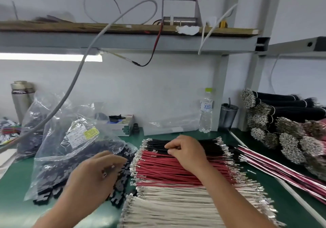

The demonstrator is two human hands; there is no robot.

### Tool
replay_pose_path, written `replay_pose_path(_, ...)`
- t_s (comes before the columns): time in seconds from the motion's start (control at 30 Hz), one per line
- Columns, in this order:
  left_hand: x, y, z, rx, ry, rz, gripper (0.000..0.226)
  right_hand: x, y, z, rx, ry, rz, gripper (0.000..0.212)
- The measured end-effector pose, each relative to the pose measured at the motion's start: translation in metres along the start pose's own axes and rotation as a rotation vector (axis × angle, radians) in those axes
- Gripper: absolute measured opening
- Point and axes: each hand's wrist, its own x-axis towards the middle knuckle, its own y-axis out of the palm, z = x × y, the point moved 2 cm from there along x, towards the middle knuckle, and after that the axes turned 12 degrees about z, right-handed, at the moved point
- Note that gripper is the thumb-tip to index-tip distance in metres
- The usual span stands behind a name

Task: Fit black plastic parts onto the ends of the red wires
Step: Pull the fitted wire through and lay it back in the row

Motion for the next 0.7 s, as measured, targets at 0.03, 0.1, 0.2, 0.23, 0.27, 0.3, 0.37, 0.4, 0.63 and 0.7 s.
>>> replay_pose_path(0.03,0.008,0.009,0.002,0.112,0.028,-0.077,0.040,0.012,0.011,-0.003,-0.064,0.010,0.014,0.014)
replay_pose_path(0.1,0.019,0.032,0.012,0.259,-0.075,-0.023,0.046,0.024,0.025,-0.011,-0.175,0.039,0.047,0.017)
replay_pose_path(0.2,0.020,0.035,0.030,0.401,-0.100,0.039,0.052,0.031,0.035,-0.017,-0.262,0.009,0.052,0.017)
replay_pose_path(0.23,0.017,0.039,0.030,0.442,-0.075,0.083,0.052,0.031,0.035,-0.016,-0.277,0.000,0.054,0.018)
replay_pose_path(0.27,0.014,0.040,0.029,0.453,-0.054,0.122,0.050,0.030,0.034,-0.016,-0.296,-0.010,0.063,0.018)
replay_pose_path(0.3,0.013,0.040,0.031,0.447,-0.046,0.132,0.044,0.028,0.033,-0.015,-0.294,-0.019,0.075,0.019)
replay_pose_path(0.37,0.009,0.043,0.038,0.451,-0.067,0.163,0.031,0.025,0.030,-0.015,-0.281,-0.023,0.085,0.019)
replay_pose_path(0.4,0.009,0.046,0.043,0.451,-0.042,0.155,0.031,0.025,0.028,-0.015,-0.296,-0.028,0.082,0.018)
replay_pose_path(0.63,0.009,0.046,0.046,0.427,-0.090,0.172,0.024,0.002,0.014,-0.005,-0.577,-0.197,-0.103,0.027)
replay_pose_path(0.7,0.010,0.041,0.045,0.415,-0.109,0.163,0.009,-0.011,0.008,-0.003,-0.596,-0.205,-0.165,0.026)
